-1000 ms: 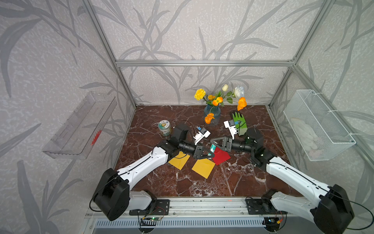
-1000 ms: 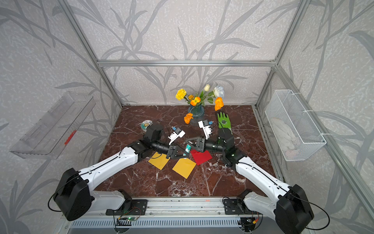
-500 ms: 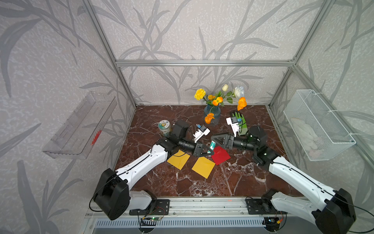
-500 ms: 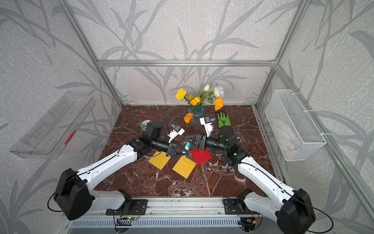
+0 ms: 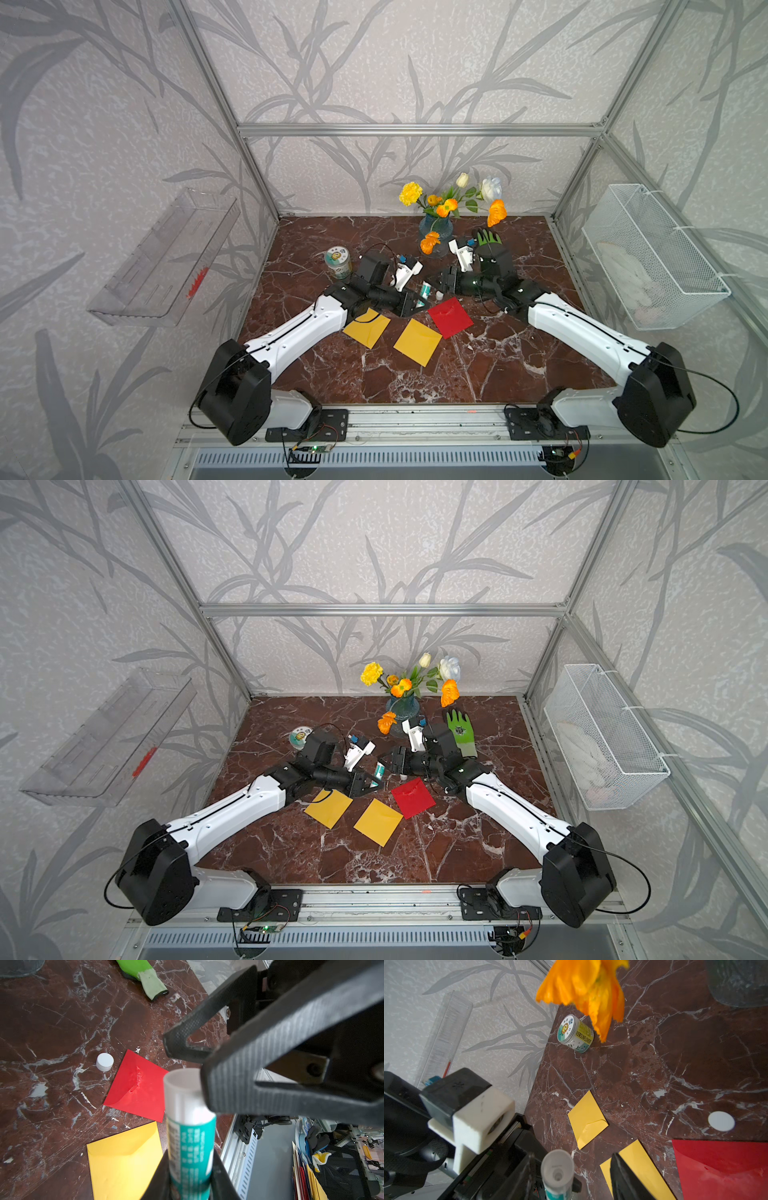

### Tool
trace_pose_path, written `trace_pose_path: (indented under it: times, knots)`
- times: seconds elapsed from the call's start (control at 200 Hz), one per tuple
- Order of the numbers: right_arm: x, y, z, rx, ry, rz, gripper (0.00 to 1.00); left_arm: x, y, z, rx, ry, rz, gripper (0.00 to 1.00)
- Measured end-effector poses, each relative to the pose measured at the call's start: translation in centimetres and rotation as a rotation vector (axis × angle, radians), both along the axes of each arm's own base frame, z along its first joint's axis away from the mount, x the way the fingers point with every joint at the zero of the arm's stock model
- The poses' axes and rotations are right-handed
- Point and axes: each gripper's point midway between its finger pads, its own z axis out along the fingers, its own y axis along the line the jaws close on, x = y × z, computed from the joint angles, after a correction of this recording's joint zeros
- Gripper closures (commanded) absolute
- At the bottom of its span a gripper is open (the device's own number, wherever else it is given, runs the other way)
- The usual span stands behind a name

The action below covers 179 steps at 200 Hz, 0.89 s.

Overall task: Seal the envelope with a glue stick
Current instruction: Screw the glue stick.

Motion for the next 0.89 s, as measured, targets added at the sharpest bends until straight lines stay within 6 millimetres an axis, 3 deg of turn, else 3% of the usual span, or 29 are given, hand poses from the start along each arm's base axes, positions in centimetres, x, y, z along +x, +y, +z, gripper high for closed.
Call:
trace_pose_path:
  times: [0.18,0.455,0.72,0.895]
  knots:
    - [0.2,1.0,0.2,0.007,0.001,0.013,0.52,0.0,0.1,-0.3,0.006,0.005,0.003,1.00]
    - [0.3,1.8,-1.3,-0.002,0.047,0.018,0.71,-0.1,0.1,-0.4,0.007,0.008,0.003,1.00]
    - [0.4,1.9,-0.9,0.011,0.037,0.015,0.61,-0.1,0.0,-0.5,0.007,0.013,0.000,1.00]
    - [0.4,1.9,-0.9,0.013,0.039,0.013,0.71,-0.2,0.0,-0.7,0.006,0.020,-0.005,1.00]
